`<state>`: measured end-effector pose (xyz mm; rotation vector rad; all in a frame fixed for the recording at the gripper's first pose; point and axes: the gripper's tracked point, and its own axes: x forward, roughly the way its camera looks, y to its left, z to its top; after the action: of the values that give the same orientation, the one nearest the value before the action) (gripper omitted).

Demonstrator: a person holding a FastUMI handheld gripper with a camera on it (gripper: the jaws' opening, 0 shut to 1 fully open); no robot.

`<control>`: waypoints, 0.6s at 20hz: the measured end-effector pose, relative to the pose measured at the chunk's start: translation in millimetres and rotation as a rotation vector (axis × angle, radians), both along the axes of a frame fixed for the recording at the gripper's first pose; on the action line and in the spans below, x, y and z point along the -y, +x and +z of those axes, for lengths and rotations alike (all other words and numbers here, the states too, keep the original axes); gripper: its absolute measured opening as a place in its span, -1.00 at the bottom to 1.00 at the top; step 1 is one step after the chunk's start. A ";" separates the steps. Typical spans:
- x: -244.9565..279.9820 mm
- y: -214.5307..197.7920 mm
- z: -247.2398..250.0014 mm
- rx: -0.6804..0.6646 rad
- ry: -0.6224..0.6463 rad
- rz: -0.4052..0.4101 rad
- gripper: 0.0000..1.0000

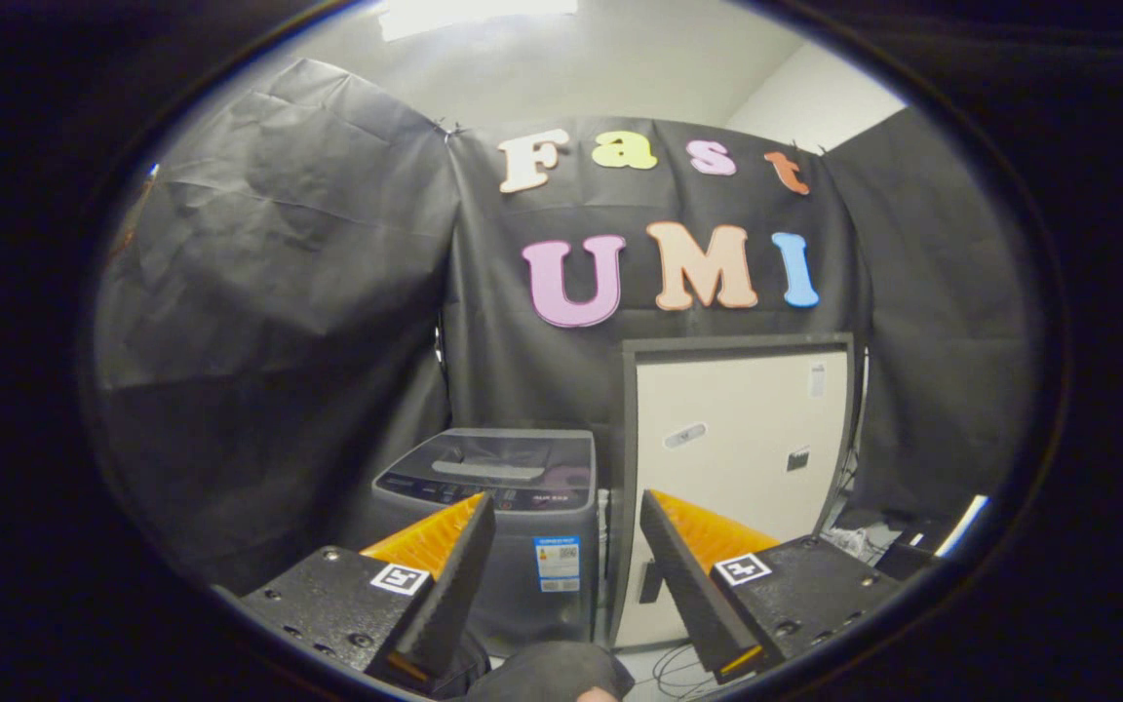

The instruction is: Put the clothes into the washing machine and then close the washing machine lid.

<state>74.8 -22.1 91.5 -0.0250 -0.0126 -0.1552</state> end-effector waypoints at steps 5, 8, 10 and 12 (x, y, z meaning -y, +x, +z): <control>4.3 -10.5 -10.3 -0.009 0.002 -0.042 0.82; 6.8 -24.6 -24.0 -0.027 -0.009 -0.071 0.82; 6.4 -33.5 -30.8 -0.036 -0.013 -0.080 0.82; 5.0 -40.4 -34.5 -0.039 0.002 -0.081 0.82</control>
<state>34.5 -27.2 57.0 -0.0264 0.0273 -0.2361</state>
